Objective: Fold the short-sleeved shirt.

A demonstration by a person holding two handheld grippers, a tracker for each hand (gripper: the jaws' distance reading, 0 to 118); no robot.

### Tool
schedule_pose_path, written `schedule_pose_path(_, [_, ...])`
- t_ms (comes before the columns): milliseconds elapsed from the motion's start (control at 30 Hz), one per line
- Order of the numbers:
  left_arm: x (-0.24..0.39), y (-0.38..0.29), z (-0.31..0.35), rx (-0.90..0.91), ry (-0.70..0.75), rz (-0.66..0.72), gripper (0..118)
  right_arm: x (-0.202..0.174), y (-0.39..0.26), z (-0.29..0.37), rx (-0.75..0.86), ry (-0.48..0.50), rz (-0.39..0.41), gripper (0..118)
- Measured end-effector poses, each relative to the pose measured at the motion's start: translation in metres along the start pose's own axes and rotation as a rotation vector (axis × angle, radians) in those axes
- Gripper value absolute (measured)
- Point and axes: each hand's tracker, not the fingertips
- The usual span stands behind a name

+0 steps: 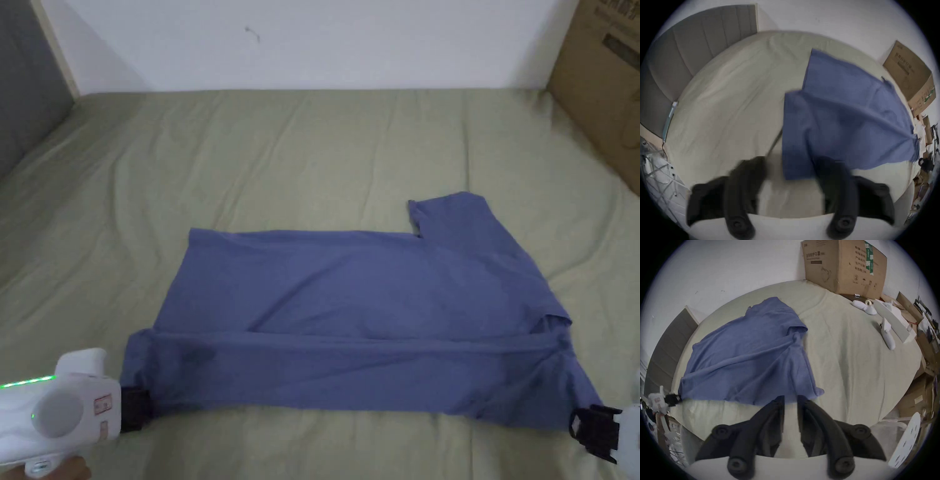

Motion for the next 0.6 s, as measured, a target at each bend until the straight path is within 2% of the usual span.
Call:
schedule_pose_path(33, [-0.003, -0.004, 0.007, 0.081, -0.022, -0.010, 57, 0.004, 0.000, 0.002, 0.002, 0.002, -0.008, 26])
schedule_pose_path(67, [0.000, -0.003, 0.012, 0.075, -0.009, -0.017, 49, 0.006, 0.000, 0.003, 0.007, -0.003, -0.018, 39])
schedule_pose_path(100, [-0.001, -0.002, 0.016, 0.093, 0.024, -0.033, 26, 0.006, -0.001, 0.005, 0.012, -0.012, -0.026, 55])
schedule_pose_path(133, [-0.003, -0.002, 0.020, 0.102, -0.025, -0.013, 3, 0.008, -0.001, 0.005, 0.016, -0.015, -0.026, 73])
schedule_pose_path(167, [-0.003, -0.001, 0.021, 0.083, -0.030, -0.010, 3, 0.010, -0.001, 0.004, 0.024, -0.017, -0.025, 86])
schedule_pose_path(233, [0.008, -0.003, 0.032, 0.093, -0.014, -0.083, 3, 0.008, 0.002, 0.000, 0.032, -0.033, -0.024, 88])
schedule_pose_path(333, [0.017, -0.005, 0.038, 0.091, -0.006, -0.118, 3, 0.012, 0.009, -0.015, 0.043, -0.041, -0.017, 88])
schedule_pose_path(367, [0.019, -0.005, 0.039, 0.094, -0.004, -0.120, 3, 0.009, 0.010, -0.022, 0.029, -0.041, -0.027, 87])
schedule_pose_path(400, [0.019, -0.005, 0.039, 0.094, -0.004, -0.114, 3, 0.010, 0.010, -0.032, 0.018, -0.035, -0.034, 78])
schedule_pose_path(433, [0.018, -0.005, 0.039, 0.094, -0.005, -0.107, 3, 0.011, 0.009, -0.042, -0.015, -0.029, -0.034, 50])
schedule_pose_path(467, [0.018, -0.003, 0.040, 0.096, -0.007, -0.097, 3, 0.010, 0.007, -0.055, -0.069, -0.058, -0.020, 13])
schedule_pose_path(533, [0.016, -0.003, 0.042, 0.097, -0.020, -0.081, 3, 0.011, 0.002, -0.066, -0.108, -0.018, -0.078, 12])
schedule_pose_path(567, [0.017, -0.004, 0.046, 0.098, -0.021, -0.081, 3, 0.009, 0.005, -0.054, -0.061, -0.046, -0.066, 12])
schedule_pose_path(600, [0.016, -0.002, 0.050, 0.105, -0.021, -0.085, 3, 0.008, 0.008, -0.044, -0.034, -0.045, -0.090, 12])
